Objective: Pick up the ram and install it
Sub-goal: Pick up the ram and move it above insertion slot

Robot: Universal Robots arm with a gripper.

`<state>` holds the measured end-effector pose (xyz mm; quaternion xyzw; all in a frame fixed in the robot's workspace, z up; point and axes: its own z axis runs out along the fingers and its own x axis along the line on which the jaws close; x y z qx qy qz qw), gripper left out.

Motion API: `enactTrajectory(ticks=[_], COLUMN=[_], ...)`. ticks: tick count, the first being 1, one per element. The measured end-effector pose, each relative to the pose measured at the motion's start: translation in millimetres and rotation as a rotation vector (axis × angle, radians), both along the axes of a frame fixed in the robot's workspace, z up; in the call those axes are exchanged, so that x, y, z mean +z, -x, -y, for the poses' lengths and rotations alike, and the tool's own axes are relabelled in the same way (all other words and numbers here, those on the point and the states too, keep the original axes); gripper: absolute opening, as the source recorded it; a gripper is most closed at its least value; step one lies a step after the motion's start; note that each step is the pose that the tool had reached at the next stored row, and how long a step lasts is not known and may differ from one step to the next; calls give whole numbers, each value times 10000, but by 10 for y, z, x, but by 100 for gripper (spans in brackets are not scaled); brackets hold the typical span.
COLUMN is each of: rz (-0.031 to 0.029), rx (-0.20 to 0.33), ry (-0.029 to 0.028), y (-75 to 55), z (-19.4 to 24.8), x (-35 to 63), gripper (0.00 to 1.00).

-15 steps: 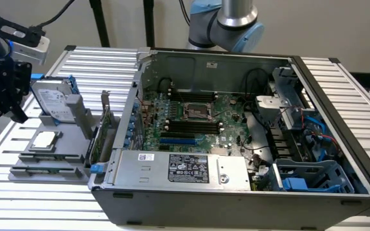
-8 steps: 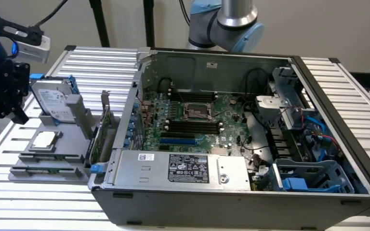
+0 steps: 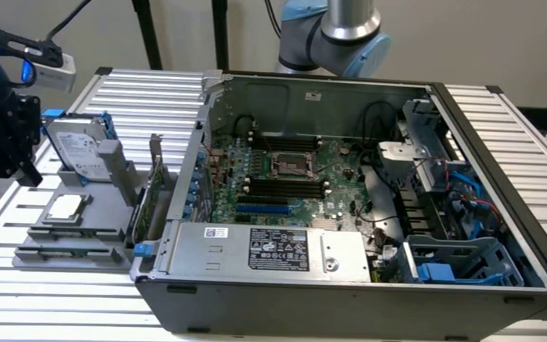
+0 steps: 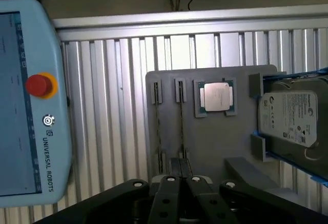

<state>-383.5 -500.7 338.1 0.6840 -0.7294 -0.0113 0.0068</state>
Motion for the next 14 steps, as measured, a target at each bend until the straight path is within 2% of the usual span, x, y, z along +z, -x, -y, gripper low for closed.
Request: enactTrajectory(ticks=[4,5,7,8,14], rz=[-1,-2,1,1,8], rx=[29,30,35,37,125], ry=[2,2,0,0,2], y=[13,17,26,35,80], z=[29,34,40,41,43], x=[-4,-5,-17,-33,-141], gripper=[18,30,30,36,36])
